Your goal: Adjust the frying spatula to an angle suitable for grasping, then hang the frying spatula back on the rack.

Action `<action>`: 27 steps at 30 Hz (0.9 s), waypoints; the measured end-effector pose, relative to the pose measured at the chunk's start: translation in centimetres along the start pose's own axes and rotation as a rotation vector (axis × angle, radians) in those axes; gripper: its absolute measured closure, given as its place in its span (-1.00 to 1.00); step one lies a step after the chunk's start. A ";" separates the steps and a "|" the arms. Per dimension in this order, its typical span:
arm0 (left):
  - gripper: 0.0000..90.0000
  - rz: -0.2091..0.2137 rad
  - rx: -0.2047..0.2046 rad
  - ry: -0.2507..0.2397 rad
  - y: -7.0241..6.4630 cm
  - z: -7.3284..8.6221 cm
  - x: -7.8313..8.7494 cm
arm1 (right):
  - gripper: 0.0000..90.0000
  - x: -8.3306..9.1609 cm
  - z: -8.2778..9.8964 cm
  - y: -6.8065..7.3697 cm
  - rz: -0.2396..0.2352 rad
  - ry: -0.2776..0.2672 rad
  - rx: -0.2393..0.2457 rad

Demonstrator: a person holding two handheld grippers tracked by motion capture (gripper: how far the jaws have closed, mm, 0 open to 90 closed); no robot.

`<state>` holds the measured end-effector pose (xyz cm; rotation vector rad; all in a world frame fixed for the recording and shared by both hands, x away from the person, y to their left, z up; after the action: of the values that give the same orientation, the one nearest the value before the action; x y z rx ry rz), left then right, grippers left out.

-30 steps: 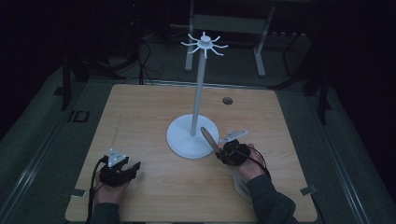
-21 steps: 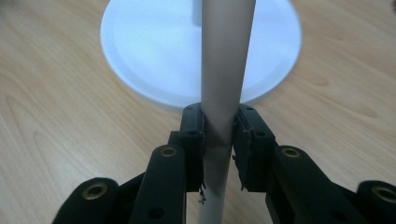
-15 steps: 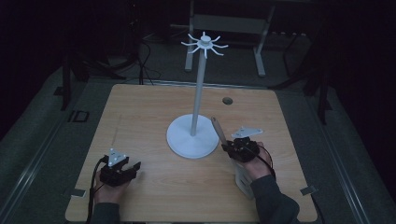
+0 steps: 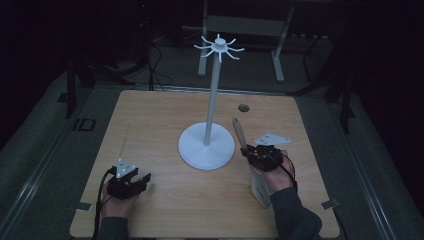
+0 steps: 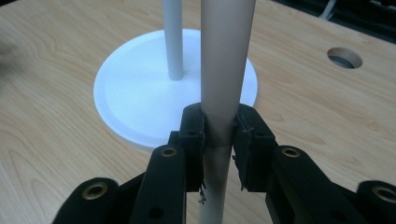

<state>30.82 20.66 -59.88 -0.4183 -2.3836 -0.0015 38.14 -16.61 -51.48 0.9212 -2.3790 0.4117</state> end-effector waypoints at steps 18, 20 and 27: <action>0.01 0.000 0.000 0.001 0.0 0.0 -0.1 | 0.65 1.4 -1.6 -0.3 0.018 -0.091 -0.006; 0.01 -0.001 -0.001 0.001 0.0 0.0 -0.1 | 0.65 1.5 -1.8 -0.3 0.019 -0.100 -0.004; 0.01 -0.004 -0.005 0.002 0.0 0.0 0.0 | 0.65 2.1 -2.5 -0.4 0.027 -0.146 -0.005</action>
<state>30.76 20.66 -59.88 -0.4156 -2.3829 -0.0093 38.02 -16.87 -48.21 0.9469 -2.5253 0.3592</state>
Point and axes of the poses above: each handheld gripper's, and its own axes: x roughly backward along the jaws, z roughly out of its underside, y roughly to its left, the point moved 7 cm from there along -x, roughly forward along the jaws, and after that the axes turned 5 degrees about x, right-handed, at the moved point
